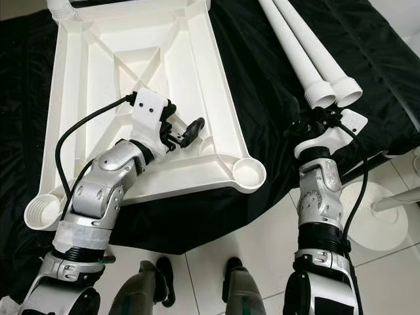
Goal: Building children table
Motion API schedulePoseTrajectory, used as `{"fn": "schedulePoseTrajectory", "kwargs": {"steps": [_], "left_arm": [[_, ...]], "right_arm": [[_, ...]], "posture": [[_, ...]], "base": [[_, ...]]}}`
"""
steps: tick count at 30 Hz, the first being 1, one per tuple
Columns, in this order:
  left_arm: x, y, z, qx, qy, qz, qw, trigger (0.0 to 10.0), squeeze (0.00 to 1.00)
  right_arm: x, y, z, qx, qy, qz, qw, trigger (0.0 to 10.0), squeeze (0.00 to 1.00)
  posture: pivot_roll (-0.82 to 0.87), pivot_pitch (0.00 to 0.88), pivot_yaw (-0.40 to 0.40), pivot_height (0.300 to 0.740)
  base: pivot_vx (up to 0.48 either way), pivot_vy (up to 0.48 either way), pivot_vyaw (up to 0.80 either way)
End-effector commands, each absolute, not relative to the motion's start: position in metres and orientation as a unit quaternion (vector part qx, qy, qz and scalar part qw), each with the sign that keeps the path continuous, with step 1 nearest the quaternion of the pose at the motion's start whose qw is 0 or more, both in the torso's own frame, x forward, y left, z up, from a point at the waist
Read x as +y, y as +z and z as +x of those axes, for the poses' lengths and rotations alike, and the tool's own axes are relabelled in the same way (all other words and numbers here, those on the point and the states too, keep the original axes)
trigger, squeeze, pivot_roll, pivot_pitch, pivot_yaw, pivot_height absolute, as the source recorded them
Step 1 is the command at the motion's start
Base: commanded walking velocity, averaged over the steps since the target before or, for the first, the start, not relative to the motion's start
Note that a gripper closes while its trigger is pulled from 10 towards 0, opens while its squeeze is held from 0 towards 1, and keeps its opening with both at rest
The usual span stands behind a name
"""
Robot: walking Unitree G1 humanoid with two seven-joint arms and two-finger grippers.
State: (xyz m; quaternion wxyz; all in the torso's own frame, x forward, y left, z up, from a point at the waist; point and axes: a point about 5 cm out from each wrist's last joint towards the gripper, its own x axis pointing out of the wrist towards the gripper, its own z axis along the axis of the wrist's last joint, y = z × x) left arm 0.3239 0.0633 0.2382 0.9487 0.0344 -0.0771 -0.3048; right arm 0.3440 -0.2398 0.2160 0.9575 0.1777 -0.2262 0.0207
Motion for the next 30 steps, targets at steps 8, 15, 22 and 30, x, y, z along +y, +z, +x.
{"fn": "schedulePoseTrajectory", "kwargs": {"steps": [8, 15, 22, 30], "left_arm": [[0.071, 0.218, 0.324, -0.030, -0.273, 0.031, 0.961, 10.0, 0.00], [0.071, 0.219, 0.323, -0.031, -0.268, 0.029, 0.962, 10.0, 0.00], [0.070, 0.220, 0.325, -0.033, -0.264, 0.028, 0.963, 10.0, 0.00], [0.070, 0.220, 0.325, -0.033, -0.264, 0.027, 0.964, 10.0, 0.00]], "right_arm": [[-0.240, 0.212, 0.337, -0.236, 0.054, 0.201, 0.949, 10.0, 0.00], [-0.249, 0.224, 0.335, -0.260, 0.068, 0.217, 0.939, 10.0, 0.00], [-0.256, 0.229, 0.338, -0.262, 0.053, 0.219, 0.938, 10.0, 0.00], [-0.261, 0.241, 0.354, -0.231, 0.053, 0.232, 0.943, 10.0, 0.00]], "posture": [[0.06, 0.351, 0.070, 0.740], [0.06, 0.342, 0.066, 0.740], [0.05, 0.332, 0.061, 0.740], [0.05, 0.328, 0.065, 0.740]], "base": [[0.000, 0.000, 0.00], [0.000, 0.000, 0.00], [0.000, 0.000, 0.00], [0.000, 0.000, 0.00]]}}
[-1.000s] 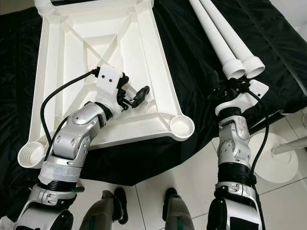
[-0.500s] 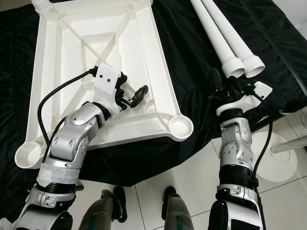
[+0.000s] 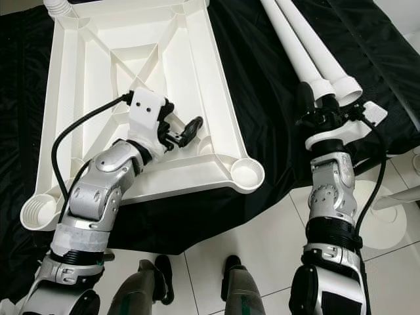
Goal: Building children table
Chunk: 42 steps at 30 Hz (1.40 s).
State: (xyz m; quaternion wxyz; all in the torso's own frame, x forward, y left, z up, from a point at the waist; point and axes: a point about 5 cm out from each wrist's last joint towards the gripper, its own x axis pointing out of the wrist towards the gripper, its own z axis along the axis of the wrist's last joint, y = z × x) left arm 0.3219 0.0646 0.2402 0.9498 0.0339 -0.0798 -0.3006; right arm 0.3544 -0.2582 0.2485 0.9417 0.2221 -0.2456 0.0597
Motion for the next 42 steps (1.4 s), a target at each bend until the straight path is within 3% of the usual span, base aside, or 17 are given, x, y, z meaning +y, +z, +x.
{"fn": "schedulePoseTrajectory", "kwargs": {"steps": [1, 2, 3, 4, 15, 24, 25, 27, 28, 34, 36, 42], "left_arm": [[0.069, 0.220, 0.325, -0.033, -0.264, 0.027, 0.964, 10.0, 0.00], [0.069, 0.220, 0.325, -0.033, -0.263, 0.027, 0.964, 10.0, 0.00], [0.070, 0.220, 0.325, -0.033, -0.263, 0.026, 0.964, 10.0, 0.00], [0.070, 0.220, 0.325, -0.033, -0.263, 0.026, 0.964, 10.0, 0.00], [0.070, 0.220, 0.324, -0.031, -0.258, 0.023, 0.965, 10.0, 0.00], [0.069, 0.221, 0.325, -0.034, -0.257, 0.019, 0.966, 10.0, 0.00], [0.068, 0.221, 0.326, -0.034, -0.257, 0.017, 0.966, 10.0, 0.00], [0.068, 0.221, 0.326, -0.035, -0.257, 0.017, 0.966, 10.0, 0.00], [0.068, 0.222, 0.326, -0.036, -0.257, 0.016, 0.966, 10.0, 0.00], [0.065, 0.223, 0.329, -0.038, -0.259, 0.013, 0.965, 10.0, 0.00], [0.062, 0.224, 0.330, -0.040, -0.263, 0.008, 0.964, 10.0, 0.00], [0.056, 0.226, 0.332, -0.044, -0.268, -0.001, 0.962, 10.0, 0.00]], "right_arm": [[-0.261, 0.242, 0.357, -0.224, 0.052, 0.230, 0.946, 10.0, 0.00], [-0.260, 0.244, 0.361, -0.214, 0.054, 0.218, 0.951, 10.0, 0.00], [-0.258, 0.247, 0.365, -0.209, 0.063, 0.208, 0.953, 3.8, 0.00], [-0.257, 0.251, 0.368, -0.207, 0.073, 0.194, 0.956, 0.0, 0.00], [-0.244, 0.258, 0.374, -0.203, 0.124, 0.164, 0.957, 0.0, 0.00], [-0.236, 0.248, 0.367, -0.205, 0.118, 0.114, 0.965, 0.0, 0.00], [-0.237, 0.247, 0.366, -0.205, 0.107, 0.103, 0.967, 3.2, 0.00], [-0.238, 0.247, 0.365, -0.206, 0.099, 0.095, 0.969, 3.2, 0.00], [-0.239, 0.245, 0.364, -0.204, 0.082, 0.079, 0.972, 10.0, 0.00], [-0.236, 0.250, 0.350, -0.252, 0.048, 0.010, 0.967, 10.0, 0.00], [-0.234, 0.262, 0.337, -0.302, 0.037, 0.007, 0.952, 10.0, 0.00], [-0.233, 0.273, 0.318, -0.340, 0.031, -0.003, 0.940, 10.0, 0.00]], "posture": [[0.06, 0.327, 0.068, 0.740], [0.06, 0.328, 0.070, 0.740], [0.06, 0.328, 0.070, 0.740], [0.06, 0.329, 0.072, 0.740], [0.06, 0.333, 0.068, 0.740], [0.05, 0.324, 0.067, 0.740], [0.05, 0.323, 0.066, 0.740], [0.05, 0.322, 0.066, 0.740], [0.05, 0.319, 0.068, 0.740], [0.03, 0.304, 0.069, 0.740], [0.01, 0.291, 0.070, 0.740], [0.00, 0.282, 0.072, 0.740]], "base": [[0.000, 0.000, 0.00], [0.000, 0.000, 0.00], [0.000, 0.000, 0.00], [0.000, 0.000, 0.00], [0.000, 0.000, 0.00], [0.000, 0.000, 0.00], [0.000, 0.000, 0.00], [0.000, 0.000, 0.00], [0.000, 0.000, 0.00], [0.000, 0.000, 0.00], [0.000, 0.000, 0.00], [0.000, 0.000, 0.00]]}}
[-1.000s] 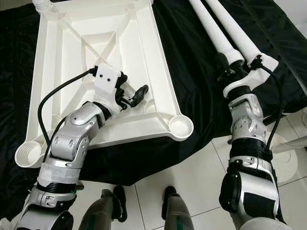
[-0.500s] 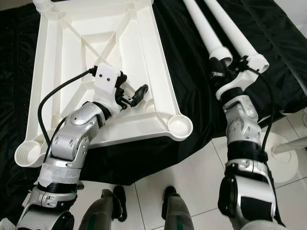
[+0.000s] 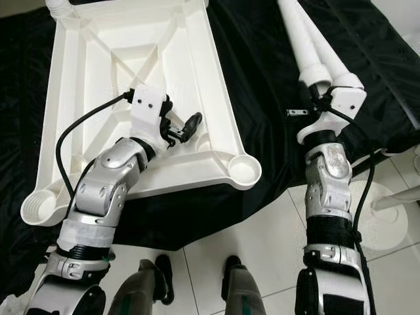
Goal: Building children table
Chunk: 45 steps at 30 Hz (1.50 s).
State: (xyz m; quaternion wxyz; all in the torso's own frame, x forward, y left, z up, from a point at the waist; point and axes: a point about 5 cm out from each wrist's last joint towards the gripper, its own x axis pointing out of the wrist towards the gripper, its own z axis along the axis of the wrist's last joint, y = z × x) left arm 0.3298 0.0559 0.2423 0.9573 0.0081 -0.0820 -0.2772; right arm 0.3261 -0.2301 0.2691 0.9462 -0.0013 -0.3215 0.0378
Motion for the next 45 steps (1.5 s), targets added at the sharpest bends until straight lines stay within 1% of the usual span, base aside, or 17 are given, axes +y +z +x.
{"fn": "schedulePoseTrajectory", "kwargs": {"steps": [1, 4, 10, 11, 13, 14, 16, 18, 22, 24, 27, 28, 30, 34, 36, 42, 45], "left_arm": [[0.055, 0.226, 0.332, -0.044, -0.269, -0.003, 0.962, 10.0, 0.00], [0.051, 0.226, 0.332, -0.045, -0.272, -0.004, 0.961, 10.0, 0.00], [0.048, 0.226, 0.335, -0.049, -0.276, -0.006, 0.960, 10.0, 0.00], [0.048, 0.226, 0.335, -0.049, -0.276, -0.006, 0.960, 10.0, 0.00], [0.049, 0.227, 0.337, -0.052, -0.276, -0.006, 0.960, 10.0, 0.00], [0.049, 0.227, 0.337, -0.052, -0.276, -0.006, 0.960, 10.0, 0.00], [0.049, 0.229, 0.339, -0.057, -0.274, -0.008, 0.960, 10.0, 0.00], [0.049, 0.229, 0.339, -0.059, -0.273, -0.008, 0.960, 10.0, 0.00], [0.048, 0.232, 0.342, -0.065, -0.273, -0.011, 0.960, 10.0, 0.00], [0.048, 0.232, 0.342, -0.066, -0.273, -0.011, 0.960, 10.0, 0.00], [0.047, 0.232, 0.343, -0.068, -0.273, -0.012, 0.959, 10.0, 0.00], [0.047, 0.232, 0.343, -0.068, -0.273, -0.012, 0.959, 10.0, 0.00], [0.046, 0.232, 0.343, -0.069, -0.273, -0.013, 0.959, 10.0, 0.00], [0.046, 0.233, 0.343, -0.071, -0.272, -0.014, 0.960, 10.0, 0.00], [0.047, 0.233, 0.344, -0.071, -0.268, -0.016, 0.961, 10.0, 0.00], [0.048, 0.232, 0.345, -0.072, -0.264, -0.016, 0.962, 10.0, 0.00], [0.049, 0.231, 0.345, -0.072, -0.260, -0.016, 0.963, 10.0, 0.00]], "right_arm": [[-0.233, 0.273, 0.316, -0.341, 0.032, -0.005, 0.940, 10.0, 0.00], [-0.236, 0.275, 0.313, -0.347, 0.016, -0.017, 0.937, 10.0, 0.00], [-0.255, 0.270, 0.296, -0.344, -0.091, -0.032, 0.934, 10.0, 0.00], [-0.255, 0.270, 0.296, -0.344, -0.091, -0.032, 0.934, 10.0, 0.00], [-0.265, 0.256, 0.287, -0.312, -0.149, -0.039, 0.937, 10.0, 0.00], [-0.265, 0.256, 0.287, -0.312, -0.149, -0.039, 0.937, 10.0, 0.00], [-0.274, 0.239, 0.280, -0.280, -0.186, -0.050, 0.940, 10.0, 0.00], [-0.276, 0.235, 0.278, -0.273, -0.193, -0.052, 0.941, 10.0, 0.00], [-0.287, 0.207, 0.273, -0.204, -0.211, -0.068, 0.954, 10.0, 0.00], [-0.288, 0.205, 0.273, -0.198, -0.210, -0.069, 0.955, 10.0, 0.00], [-0.284, 0.187, 0.276, -0.149, -0.178, -0.070, 0.970, 10.0, 0.00], [-0.284, 0.187, 0.276, -0.149, -0.178, -0.070, 0.970, 10.0, 0.00], [-0.278, 0.172, 0.279, -0.112, -0.138, -0.084, 0.980, 10.0, 0.00], [-0.272, 0.162, 0.281, -0.093, -0.104, -0.099, 0.985, 10.0, 0.00], [-0.266, 0.153, 0.284, -0.074, -0.055, -0.107, 0.990, 10.0, 0.00], [-0.258, 0.149, 0.287, -0.055, 0.009, -0.108, 0.993, 10.0, 0.00], [-0.251, 0.159, 0.290, -0.078, 0.075, -0.113, 0.988, 10.0, 0.00]], "posture": [[0.00, 0.282, 0.072, 0.740], [-0.02, 0.275, 0.068, 0.740], [-0.03, 0.254, 0.063, 0.740], [-0.03, 0.254, 0.063, 0.740], [-0.04, 0.242, 0.060, 0.740], [-0.04, 0.242, 0.060, 0.740], [-0.04, 0.229, 0.058, 0.740], [-0.04, 0.229, 0.058, 0.740], [-0.05, 0.213, 0.054, 0.740], [-0.05, 0.213, 0.054, 0.740], [-0.06, 0.207, 0.052, 0.740], [-0.06, 0.207, 0.052, 0.740], [-0.06, 0.207, 0.047, 0.740], [-0.06, 0.206, 0.044, 0.740], [-0.06, 0.210, 0.036, 0.740], [-0.06, 0.215, 0.028, 0.740], [-0.06, 0.217, 0.022, 0.740]], "base": [[0.000, 0.000, 0.00], [0.000, 0.000, 0.00], [0.000, 0.000, 0.00], [0.000, 0.000, 0.00], [0.000, 0.000, 0.00], [0.000, 0.000, 0.00], [0.000, 0.000, 0.00], [0.000, 0.000, 0.00], [0.000, 0.000, 0.00], [0.000, 0.000, 0.00], [0.000, 0.000, 0.00], [0.000, 0.000, 0.00], [0.000, 0.000, 0.00], [0.000, 0.000, 0.00], [0.000, 0.000, 0.00], [0.000, 0.000, 0.00], [0.000, 0.000, 0.00]]}}
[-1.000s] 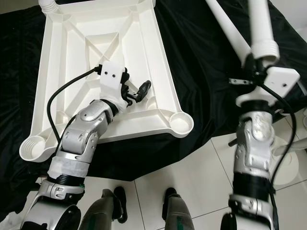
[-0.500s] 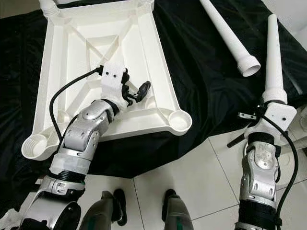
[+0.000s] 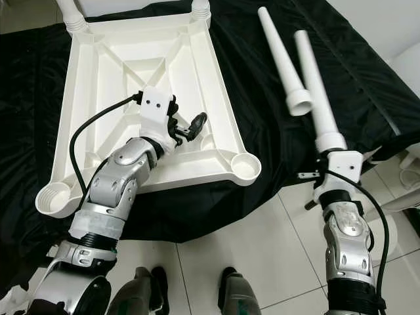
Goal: Building children table
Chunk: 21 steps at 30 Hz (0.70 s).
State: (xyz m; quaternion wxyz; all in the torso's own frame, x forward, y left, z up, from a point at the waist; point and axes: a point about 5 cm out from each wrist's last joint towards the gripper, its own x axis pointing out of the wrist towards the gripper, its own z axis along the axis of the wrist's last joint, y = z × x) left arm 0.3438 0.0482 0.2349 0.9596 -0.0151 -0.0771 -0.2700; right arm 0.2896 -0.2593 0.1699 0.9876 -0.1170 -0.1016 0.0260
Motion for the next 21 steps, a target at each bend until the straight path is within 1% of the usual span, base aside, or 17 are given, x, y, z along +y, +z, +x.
{"fn": "schedulePoseTrajectory", "kwargs": {"steps": [1, 2, 5, 10, 11, 12, 13, 14, 15, 17, 18, 21], "left_arm": [[0.049, 0.231, 0.345, -0.072, -0.260, -0.016, 0.963, 10.0, 0.00], [0.049, 0.230, 0.345, -0.071, -0.259, -0.016, 0.963, 10.0, 0.00], [0.050, 0.231, 0.346, -0.071, -0.258, -0.017, 0.963, 10.0, 0.00], [0.048, 0.232, 0.347, -0.071, -0.259, -0.017, 0.963, 10.0, 0.00], [0.048, 0.232, 0.347, -0.071, -0.261, -0.017, 0.963, 10.0, 0.00], [0.048, 0.232, 0.347, -0.071, -0.261, -0.017, 0.963, 10.0, 0.00], [0.047, 0.232, 0.347, -0.070, -0.261, -0.016, 0.963, 10.0, 0.00], [0.047, 0.232, 0.347, -0.070, -0.261, -0.016, 0.963, 10.0, 0.00], [0.047, 0.232, 0.348, -0.069, -0.261, -0.017, 0.963, 10.0, 0.00], [0.047, 0.232, 0.348, -0.069, -0.261, -0.017, 0.963, 10.0, 0.00], [0.047, 0.232, 0.348, -0.068, -0.262, -0.018, 0.963, 10.0, 0.00], [0.045, 0.232, 0.348, -0.063, -0.262, -0.024, 0.963, 10.0, 0.00]], "right_arm": [[-0.251, 0.159, 0.290, -0.078, 0.075, -0.113, 0.988, 10.0, 0.00], [-0.249, 0.163, 0.291, -0.088, 0.092, -0.110, 0.986, 10.0, 0.00], [-0.247, 0.169, 0.291, -0.110, 0.102, -0.113, 0.982, 10.0, 0.00], [-0.247, 0.174, 0.290, -0.128, 0.094, -0.107, 0.981, 10.0, 0.00], [-0.250, 0.177, 0.289, -0.136, 0.069, -0.109, 0.982, 10.0, 0.00], [-0.250, 0.177, 0.289, -0.136, 0.069, -0.109, 0.982, 10.0, 0.00], [-0.254, 0.177, 0.290, -0.127, 0.034, -0.105, 0.986, 10.0, 0.00], [-0.254, 0.177, 0.290, -0.127, 0.034, -0.105, 0.986, 10.0, 0.00], [-0.259, 0.178, 0.291, -0.123, -0.012, -0.119, 0.985, 10.0, 0.00], [-0.259, 0.178, 0.291, -0.123, -0.012, -0.119, 0.985, 10.0, 0.00], [-0.261, 0.180, 0.290, -0.124, -0.052, -0.140, 0.981, 10.0, 0.00], [-0.257, 0.185, 0.287, -0.146, -0.068, -0.154, 0.975, 10.0, 0.00]], "posture": [[-0.06, 0.217, 0.022, 0.740], [-0.06, 0.219, 0.021, 0.740], [-0.06, 0.216, 0.021, 0.740], [-0.06, 0.209, 0.027, 0.740], [-0.06, 0.203, 0.029, 0.740], [-0.06, 0.203, 0.029, 0.740], [-0.06, 0.199, 0.032, 0.740], [-0.06, 0.199, 0.032, 0.740], [-0.05, 0.194, 0.034, 0.740], [-0.05, 0.194, 0.034, 0.740], [-0.06, 0.190, 0.032, 0.740], [-0.06, 0.189, 0.029, 0.740]], "base": [[0.000, 0.000, 0.00], [0.000, 0.000, 0.00], [0.000, 0.000, 0.00], [0.000, 0.000, 0.00], [0.000, 0.000, 0.00], [0.000, 0.000, 0.00], [0.000, 0.000, 0.00], [0.000, 0.000, 0.00], [0.000, 0.000, 0.00], [0.000, 0.000, 0.00], [0.000, 0.000, 0.00], [0.000, 0.000, 0.00]]}}
